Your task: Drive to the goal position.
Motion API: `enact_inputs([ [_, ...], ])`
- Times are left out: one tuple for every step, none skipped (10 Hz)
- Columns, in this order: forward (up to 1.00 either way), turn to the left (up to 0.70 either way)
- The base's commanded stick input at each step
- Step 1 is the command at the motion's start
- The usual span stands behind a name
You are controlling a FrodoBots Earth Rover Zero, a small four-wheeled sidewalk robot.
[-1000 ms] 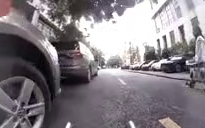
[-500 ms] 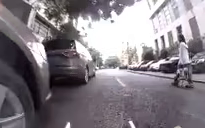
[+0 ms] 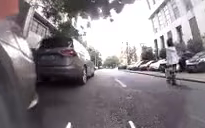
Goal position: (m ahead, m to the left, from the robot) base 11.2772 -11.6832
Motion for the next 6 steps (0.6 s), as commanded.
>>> enact_inputs([
  [0.45, 0.02],
  [0.45, 0.27],
  [0.45, 0.18],
  [0.45, 0.00],
  [0.45, 0.00],
  [0.45, 0.00],
])
